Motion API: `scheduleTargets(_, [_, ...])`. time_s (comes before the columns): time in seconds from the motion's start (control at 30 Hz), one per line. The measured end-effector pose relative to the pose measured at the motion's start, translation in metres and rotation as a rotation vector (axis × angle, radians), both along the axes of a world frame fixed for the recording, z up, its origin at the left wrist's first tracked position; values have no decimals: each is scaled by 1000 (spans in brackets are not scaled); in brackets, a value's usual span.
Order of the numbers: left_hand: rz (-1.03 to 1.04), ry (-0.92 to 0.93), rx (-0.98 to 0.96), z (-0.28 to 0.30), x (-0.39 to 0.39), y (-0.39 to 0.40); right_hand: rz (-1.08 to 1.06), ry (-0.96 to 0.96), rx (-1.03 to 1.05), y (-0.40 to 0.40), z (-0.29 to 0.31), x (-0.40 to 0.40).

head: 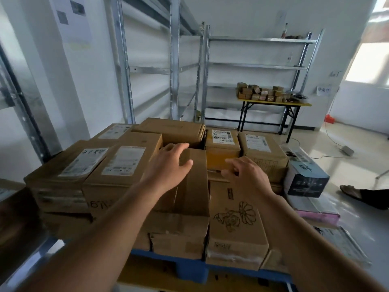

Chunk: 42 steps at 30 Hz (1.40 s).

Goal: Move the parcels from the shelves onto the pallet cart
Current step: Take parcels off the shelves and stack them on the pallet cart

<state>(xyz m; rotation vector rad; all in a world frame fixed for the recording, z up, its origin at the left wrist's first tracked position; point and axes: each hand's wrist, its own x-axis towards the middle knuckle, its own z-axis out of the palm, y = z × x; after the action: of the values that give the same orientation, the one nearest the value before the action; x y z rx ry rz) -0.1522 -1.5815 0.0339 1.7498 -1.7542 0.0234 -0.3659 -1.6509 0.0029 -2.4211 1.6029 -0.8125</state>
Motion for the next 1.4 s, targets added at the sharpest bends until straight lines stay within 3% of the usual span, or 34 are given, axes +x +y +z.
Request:
scheduleTargets(0.37, [47,-35,200,5,-43,-117,3,203,-46,-111,-2,-37])
scheduleTargets(0.57, [49,-104,348,-1,-44,-158,73,244,-14,-137,2,-24])
scheduleTargets(0.77, [14,-48,363,-1,-44,-174,128,275,32,-147,5,-26])
scheduleTargets(1.17, [-77,-22,426,6,-43,-160,101,294,64,-128,12,-37])
scheduleTargets(1.3, [-69,-184,354,27,-16,-112,116,177,11,-93,16,-29])
scheduleTargets(1.4, [-56,-135,331,33,19,-50,172,96,17,-51,10,-18])
